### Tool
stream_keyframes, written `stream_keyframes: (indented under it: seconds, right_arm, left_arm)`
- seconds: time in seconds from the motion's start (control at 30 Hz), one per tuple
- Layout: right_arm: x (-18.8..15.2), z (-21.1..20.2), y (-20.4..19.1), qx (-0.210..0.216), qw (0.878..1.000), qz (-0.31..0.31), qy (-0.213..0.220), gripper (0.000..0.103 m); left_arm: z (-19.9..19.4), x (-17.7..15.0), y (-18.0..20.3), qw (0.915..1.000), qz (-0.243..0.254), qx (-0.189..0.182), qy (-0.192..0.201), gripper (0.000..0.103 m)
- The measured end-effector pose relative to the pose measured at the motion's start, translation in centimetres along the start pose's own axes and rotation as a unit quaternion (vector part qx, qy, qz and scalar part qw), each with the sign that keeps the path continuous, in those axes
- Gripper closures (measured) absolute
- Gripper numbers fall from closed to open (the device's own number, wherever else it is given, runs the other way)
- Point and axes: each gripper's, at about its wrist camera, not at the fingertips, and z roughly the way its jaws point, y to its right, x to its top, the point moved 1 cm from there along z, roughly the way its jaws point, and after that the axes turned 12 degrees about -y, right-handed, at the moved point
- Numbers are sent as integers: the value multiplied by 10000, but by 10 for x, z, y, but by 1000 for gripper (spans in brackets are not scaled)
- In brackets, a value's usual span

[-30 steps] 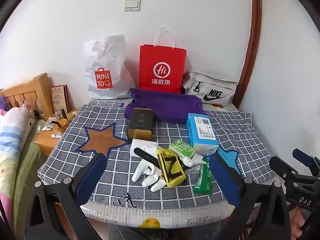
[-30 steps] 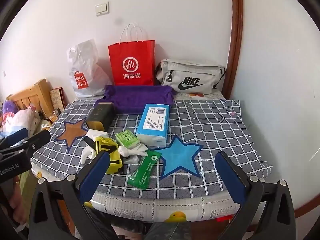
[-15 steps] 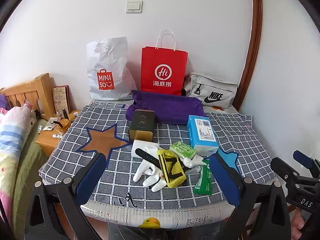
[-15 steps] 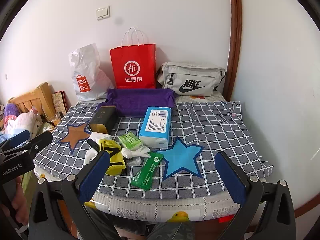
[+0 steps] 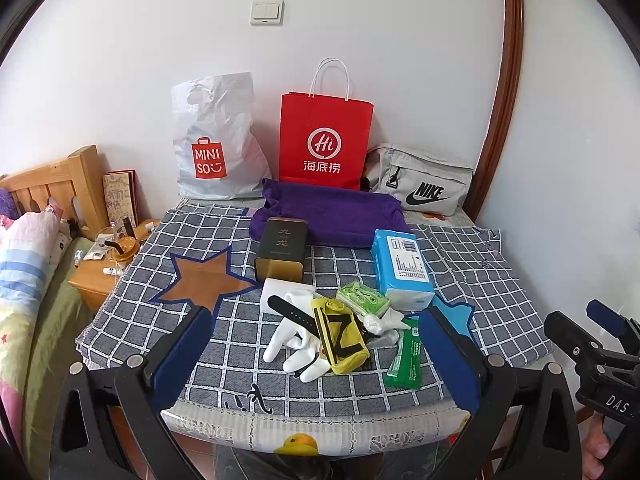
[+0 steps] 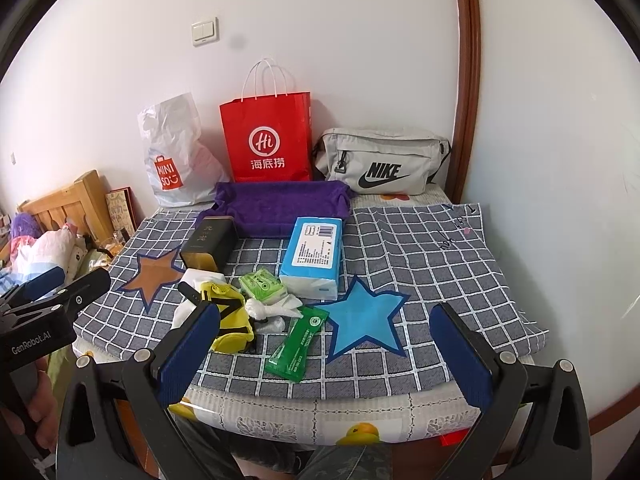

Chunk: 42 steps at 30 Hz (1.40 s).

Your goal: Organize soft objects

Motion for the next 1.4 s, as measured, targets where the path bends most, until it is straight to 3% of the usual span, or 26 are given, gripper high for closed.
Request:
stream_keyframes:
  seconds: [1.4]
  right_arm:
    - [-1, -3, 1, 43, 10000, 8, 42, 0]
  left_arm:
    - [0, -1, -3, 10000, 26, -83, -2, 0]
